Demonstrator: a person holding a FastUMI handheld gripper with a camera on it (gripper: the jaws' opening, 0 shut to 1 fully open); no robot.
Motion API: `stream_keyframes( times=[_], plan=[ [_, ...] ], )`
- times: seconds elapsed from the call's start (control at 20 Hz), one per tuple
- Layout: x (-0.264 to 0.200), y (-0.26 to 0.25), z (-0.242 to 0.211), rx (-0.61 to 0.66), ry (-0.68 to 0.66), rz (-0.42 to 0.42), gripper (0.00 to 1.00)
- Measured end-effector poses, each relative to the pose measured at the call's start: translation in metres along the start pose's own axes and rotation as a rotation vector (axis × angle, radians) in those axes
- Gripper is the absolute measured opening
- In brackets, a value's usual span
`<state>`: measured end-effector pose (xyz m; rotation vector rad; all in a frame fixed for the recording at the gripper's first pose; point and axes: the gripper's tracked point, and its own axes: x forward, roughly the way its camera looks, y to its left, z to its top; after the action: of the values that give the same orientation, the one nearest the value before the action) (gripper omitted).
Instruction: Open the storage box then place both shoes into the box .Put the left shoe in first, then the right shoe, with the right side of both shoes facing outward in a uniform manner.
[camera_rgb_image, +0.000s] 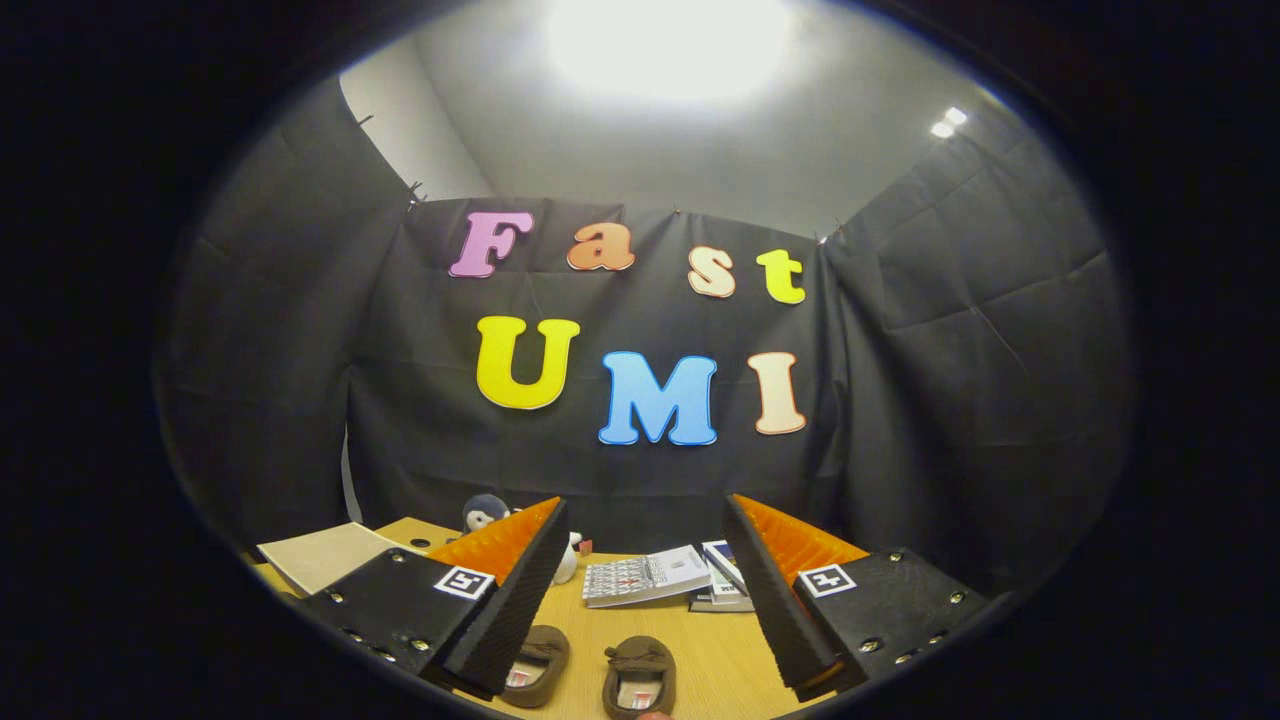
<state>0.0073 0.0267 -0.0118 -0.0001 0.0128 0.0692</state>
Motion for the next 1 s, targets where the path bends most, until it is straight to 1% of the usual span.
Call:
stream_keyframes(
  times=[0.15, 0.45, 0.7, 0.75, 0.85, 1.0],
  plan=[
    [0.0, 0.012, -0.008, 0.053, 0.007, 0.031, 0.95],
    [0.002, 0.057, -0.04, 0.272, 0.102, 0.133, 0.95],
    [0.007, 0.078, -0.064, 0.451, 0.196, 0.155, 0.96],
    [0.007, 0.084, -0.069, 0.5, 0.216, 0.169, 0.98],
    [0.009, 0.096, -0.083, 0.611, 0.268, 0.186, 0.98],
    [0.01, 0.107, -0.108, 0.733, 0.348, 0.184, 0.98]
  ],
)
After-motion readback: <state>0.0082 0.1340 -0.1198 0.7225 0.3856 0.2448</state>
